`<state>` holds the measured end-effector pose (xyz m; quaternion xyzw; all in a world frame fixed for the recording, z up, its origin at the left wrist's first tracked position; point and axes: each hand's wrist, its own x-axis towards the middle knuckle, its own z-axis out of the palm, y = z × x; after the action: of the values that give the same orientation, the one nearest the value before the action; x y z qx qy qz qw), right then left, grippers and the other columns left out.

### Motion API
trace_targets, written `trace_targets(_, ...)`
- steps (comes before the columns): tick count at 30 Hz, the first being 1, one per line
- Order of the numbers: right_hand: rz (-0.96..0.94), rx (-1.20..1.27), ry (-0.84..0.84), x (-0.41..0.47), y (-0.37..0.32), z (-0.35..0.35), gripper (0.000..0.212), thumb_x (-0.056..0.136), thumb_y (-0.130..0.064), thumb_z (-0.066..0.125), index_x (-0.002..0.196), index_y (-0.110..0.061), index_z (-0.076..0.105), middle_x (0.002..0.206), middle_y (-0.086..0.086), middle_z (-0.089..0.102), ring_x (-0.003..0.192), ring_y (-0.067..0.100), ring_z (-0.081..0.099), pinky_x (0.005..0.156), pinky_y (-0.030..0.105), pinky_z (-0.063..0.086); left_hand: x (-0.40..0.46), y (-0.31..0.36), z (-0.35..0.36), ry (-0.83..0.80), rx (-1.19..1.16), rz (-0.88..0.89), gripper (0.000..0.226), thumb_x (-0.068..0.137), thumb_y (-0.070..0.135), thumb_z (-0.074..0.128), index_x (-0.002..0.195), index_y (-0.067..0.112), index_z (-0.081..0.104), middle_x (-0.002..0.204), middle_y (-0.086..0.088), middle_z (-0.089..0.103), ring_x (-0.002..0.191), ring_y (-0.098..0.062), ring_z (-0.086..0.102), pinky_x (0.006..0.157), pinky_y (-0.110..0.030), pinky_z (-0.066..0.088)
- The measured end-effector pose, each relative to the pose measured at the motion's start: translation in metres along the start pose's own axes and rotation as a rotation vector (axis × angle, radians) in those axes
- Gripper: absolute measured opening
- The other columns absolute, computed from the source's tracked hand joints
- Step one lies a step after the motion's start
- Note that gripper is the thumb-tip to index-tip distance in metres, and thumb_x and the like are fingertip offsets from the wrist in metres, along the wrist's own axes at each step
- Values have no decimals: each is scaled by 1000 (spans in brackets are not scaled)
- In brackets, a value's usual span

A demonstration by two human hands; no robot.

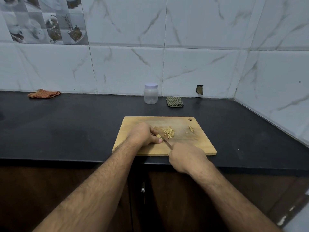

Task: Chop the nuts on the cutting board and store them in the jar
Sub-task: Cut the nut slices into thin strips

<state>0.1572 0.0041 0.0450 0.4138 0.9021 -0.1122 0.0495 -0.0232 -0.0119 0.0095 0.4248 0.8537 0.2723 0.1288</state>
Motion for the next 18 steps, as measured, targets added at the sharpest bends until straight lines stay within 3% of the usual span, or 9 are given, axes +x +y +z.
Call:
trace_targets(6,15,0,-12,-4,1,1,26,97,-20,50,121,-18,60,112,1,63,101,21,60,89,39,50,1,-1,-3,-49,-11,11,45,73,44,83,113,29,73,114,11,70,106,-10,61,96,-30,48)
trace_targets(11,19,-22,3,0,-3,-1,27,97,-18,49,122,-16,59,117,3,62,104,23,59,87,38,50,2,0,-2,-26,-6,19,26,83,35,77,108,30,75,115,9,71,105,-9,62,93,-26,48)
trace_targets(14,11,-52,38,5,-6,-3,29,97,-18,47,123,-16,60,118,5,63,103,24,59,78,35,47,2,0,1,-2,-13,0,26,81,33,80,106,30,76,110,10,72,102,-8,63,90,-26,50)
trace_targets(18,18,-75,50,9,-5,-6,30,96,-16,45,122,-16,61,116,5,64,96,22,58,77,34,48,1,2,1,17,-33,-6,23,79,32,81,102,30,76,99,12,72,93,-6,62,80,-22,47)
